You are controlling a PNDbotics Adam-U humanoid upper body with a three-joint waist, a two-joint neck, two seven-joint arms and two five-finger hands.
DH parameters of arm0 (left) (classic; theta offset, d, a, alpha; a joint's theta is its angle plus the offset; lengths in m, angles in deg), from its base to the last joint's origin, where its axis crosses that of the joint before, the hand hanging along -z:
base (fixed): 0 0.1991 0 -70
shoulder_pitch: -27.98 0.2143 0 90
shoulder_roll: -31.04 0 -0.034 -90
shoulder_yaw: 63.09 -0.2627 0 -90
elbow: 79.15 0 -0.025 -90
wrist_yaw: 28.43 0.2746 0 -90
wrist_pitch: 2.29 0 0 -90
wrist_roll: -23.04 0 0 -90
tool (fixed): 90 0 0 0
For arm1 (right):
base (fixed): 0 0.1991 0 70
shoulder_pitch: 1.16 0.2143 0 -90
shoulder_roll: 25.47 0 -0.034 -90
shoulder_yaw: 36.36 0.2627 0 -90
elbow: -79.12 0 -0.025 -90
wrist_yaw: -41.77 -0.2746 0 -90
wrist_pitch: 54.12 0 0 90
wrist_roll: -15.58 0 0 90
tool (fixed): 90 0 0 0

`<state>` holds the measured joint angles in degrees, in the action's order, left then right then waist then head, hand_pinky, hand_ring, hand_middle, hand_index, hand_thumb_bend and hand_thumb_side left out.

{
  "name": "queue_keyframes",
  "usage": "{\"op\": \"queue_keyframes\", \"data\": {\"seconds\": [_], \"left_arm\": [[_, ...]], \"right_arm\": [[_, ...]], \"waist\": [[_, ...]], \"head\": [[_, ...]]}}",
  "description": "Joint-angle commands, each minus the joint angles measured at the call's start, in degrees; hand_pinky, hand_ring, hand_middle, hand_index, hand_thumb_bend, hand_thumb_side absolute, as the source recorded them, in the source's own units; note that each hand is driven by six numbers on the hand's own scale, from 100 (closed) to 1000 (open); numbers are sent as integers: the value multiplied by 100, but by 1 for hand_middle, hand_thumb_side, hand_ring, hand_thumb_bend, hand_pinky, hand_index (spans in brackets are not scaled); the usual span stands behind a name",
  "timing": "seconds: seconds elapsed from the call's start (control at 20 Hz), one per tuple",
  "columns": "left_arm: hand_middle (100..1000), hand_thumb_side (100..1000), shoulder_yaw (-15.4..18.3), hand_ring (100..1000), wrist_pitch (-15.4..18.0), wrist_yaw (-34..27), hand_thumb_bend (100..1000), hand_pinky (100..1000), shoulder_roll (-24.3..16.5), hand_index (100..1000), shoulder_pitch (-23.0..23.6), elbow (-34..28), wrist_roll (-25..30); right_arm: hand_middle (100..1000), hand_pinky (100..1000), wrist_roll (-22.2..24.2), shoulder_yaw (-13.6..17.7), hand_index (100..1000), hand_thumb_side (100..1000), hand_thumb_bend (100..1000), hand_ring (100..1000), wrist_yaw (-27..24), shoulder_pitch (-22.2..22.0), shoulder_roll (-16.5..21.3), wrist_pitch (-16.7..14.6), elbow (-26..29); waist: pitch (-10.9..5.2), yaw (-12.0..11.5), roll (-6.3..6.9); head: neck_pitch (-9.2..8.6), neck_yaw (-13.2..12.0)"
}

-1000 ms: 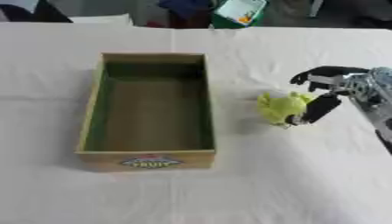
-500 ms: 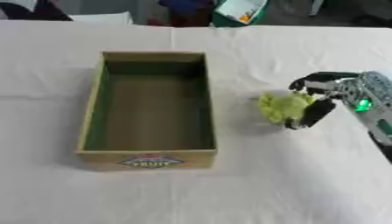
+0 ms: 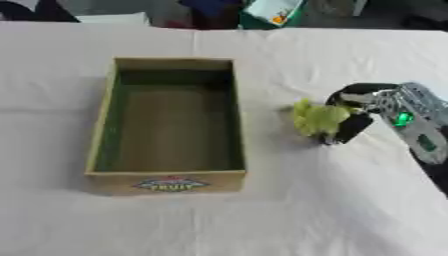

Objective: Pick up objects on the table and place them in the box.

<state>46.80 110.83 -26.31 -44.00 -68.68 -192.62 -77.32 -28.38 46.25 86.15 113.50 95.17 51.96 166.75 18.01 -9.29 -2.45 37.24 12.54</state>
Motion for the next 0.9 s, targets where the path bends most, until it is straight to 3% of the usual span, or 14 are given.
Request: {"op": "queue_keyframes", "data": {"seconds": [0.05, 0.1, 0.25, 0.9], "left_arm": [[562, 538, -13, 456, 11, -8, 100, 373, -66, 633, -46, -112, 26], [562, 538, -11, 456, 11, -7, 100, 373, -66, 633, -46, -112, 27], [563, 539, -8, 456, 4, -2, 100, 374, -66, 632, -50, -112, 38], [563, 538, 12, 457, -14, -1, 100, 374, -91, 632, -60, -112, 31]], "right_arm": [[831, 872, -12, 25, 832, 412, 262, 844, 7, 9, 117, -59, 88], [831, 872, -34, 36, 832, 412, 262, 844, -3, -8, 122, -68, 134], [776, 854, -136, 98, 760, 438, 103, 824, -74, -65, 137, -91, 309], [739, 838, -634, 506, 696, 510, 100, 785, -172, -109, 185, -94, 929]], "waist": [[-72, 3, 12], [-71, 6, 11], [-69, 23, 6], [-97, 75, -12]], "head": [[-12, 16], [-13, 14], [-12, 4], [-17, -18]]}}
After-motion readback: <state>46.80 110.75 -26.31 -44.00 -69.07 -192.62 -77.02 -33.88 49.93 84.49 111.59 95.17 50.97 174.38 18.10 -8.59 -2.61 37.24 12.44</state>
